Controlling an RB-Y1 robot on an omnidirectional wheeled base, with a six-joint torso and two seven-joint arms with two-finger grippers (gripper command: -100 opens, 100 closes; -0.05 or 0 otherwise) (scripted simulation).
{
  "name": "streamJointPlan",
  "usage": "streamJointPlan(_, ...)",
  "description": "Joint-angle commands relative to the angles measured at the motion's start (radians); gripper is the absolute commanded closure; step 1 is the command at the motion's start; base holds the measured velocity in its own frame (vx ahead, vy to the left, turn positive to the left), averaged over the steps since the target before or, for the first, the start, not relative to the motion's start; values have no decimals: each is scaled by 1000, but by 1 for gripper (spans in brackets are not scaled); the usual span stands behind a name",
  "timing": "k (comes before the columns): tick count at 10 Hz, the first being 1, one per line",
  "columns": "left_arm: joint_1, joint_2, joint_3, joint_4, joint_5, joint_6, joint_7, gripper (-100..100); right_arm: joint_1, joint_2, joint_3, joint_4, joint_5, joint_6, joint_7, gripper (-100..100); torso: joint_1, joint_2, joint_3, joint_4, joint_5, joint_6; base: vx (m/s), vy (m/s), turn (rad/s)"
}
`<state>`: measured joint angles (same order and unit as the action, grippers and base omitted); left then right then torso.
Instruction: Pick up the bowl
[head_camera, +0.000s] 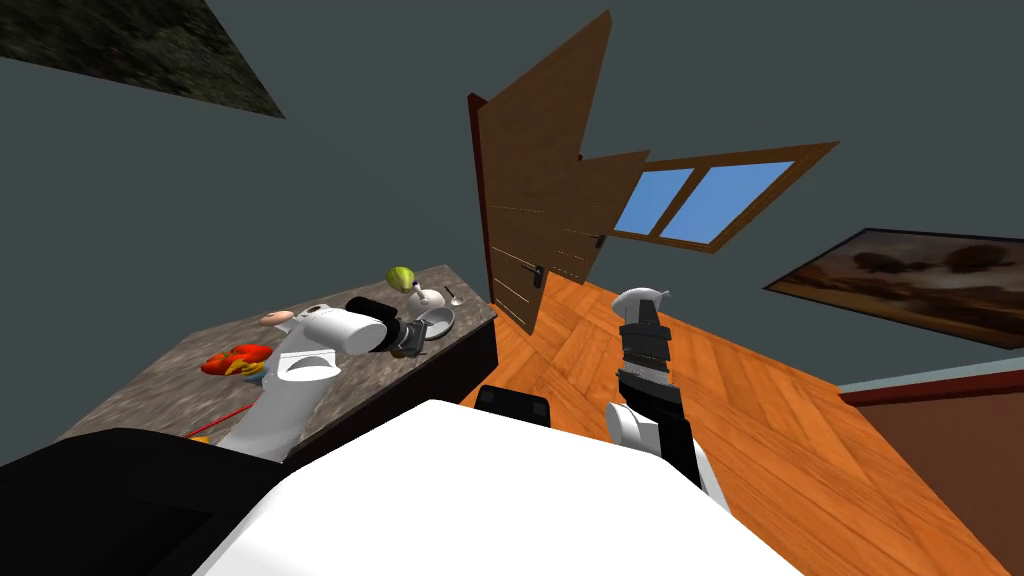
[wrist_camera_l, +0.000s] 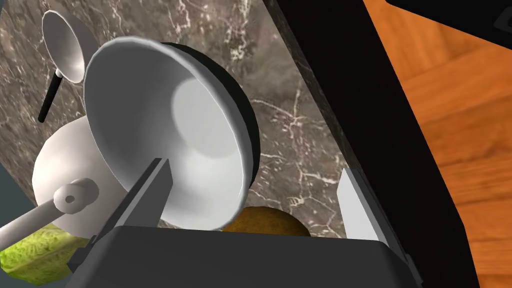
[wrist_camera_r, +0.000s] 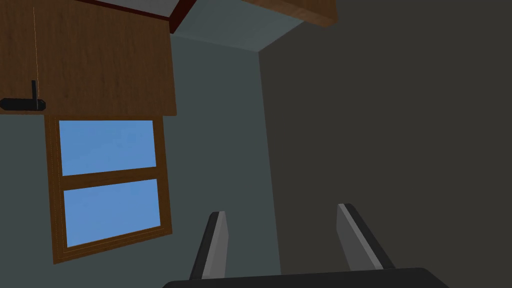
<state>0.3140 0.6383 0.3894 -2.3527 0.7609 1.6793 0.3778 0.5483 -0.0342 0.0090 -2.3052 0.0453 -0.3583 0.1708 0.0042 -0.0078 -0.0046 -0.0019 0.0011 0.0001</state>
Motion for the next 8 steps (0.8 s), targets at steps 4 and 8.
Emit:
streamJointPlan(4,-6,16,-13,34,10,49,12,0,0,0,0,0,0,0,0,0,0,4,2,1,0,0,73,40,21)
streamJointPlan(8,-18,19,19,121,32,18,-94,-100,0,0,0,0,0,0,0,0,-8,5,3,1,-2,0,35,-62,86)
